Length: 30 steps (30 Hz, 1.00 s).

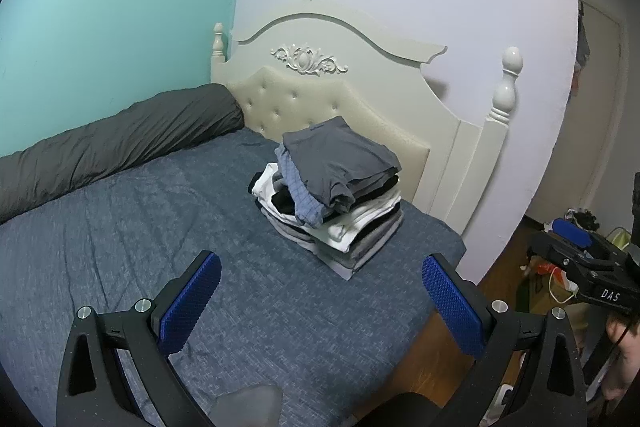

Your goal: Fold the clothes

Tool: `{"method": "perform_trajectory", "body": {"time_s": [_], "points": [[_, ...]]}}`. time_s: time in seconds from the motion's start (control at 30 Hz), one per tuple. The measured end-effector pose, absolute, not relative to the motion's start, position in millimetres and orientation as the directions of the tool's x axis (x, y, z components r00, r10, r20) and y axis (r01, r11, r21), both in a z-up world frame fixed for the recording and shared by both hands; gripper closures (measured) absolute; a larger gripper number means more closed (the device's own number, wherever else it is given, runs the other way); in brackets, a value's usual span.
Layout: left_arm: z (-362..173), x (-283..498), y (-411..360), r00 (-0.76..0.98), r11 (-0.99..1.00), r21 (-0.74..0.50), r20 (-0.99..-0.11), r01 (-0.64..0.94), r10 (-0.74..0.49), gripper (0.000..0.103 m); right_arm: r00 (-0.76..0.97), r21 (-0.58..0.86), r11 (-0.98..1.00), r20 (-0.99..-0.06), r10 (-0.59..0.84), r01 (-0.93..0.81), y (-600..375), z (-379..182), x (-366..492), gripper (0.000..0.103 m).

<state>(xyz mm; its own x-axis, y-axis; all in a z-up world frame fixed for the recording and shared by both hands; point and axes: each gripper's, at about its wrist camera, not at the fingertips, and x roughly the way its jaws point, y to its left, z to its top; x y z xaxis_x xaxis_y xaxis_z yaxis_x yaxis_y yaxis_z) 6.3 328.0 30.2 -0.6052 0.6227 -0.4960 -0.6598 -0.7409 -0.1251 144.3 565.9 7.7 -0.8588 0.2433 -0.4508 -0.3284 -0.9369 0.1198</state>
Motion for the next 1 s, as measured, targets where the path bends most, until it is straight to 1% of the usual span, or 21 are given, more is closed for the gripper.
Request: {"method": "perform_trajectory", "body": {"time_s": [0.43, 0.83, 1.0], "points": [[28.7, 8.1, 330.3, -0.600, -0.732, -0.119, -0.494, -0.670, 0.629, 0.000, -0.855, 0.118, -0.934, -0.455, 0.251, -0.337, 567.3, 5.2, 144.3, 0.000], [26.3, 6.7, 334.5, -0.592, -0.733, -0.116, -0.511, -0.670, 0.623, 0.000, -0.855, 0.126, -0.934, -0.457, 0.245, -0.335, 567.3, 3.2, 145.2, 0.000], [26.0, 8.4, 335.1, -0.600, -0.731, -0.110, -0.496, -0.674, 0.628, 0.000, -0.855, 0.129, -0.934, -0.459, 0.242, -0.333, 566.2, 2.4, 145.0, 0.000]]}}
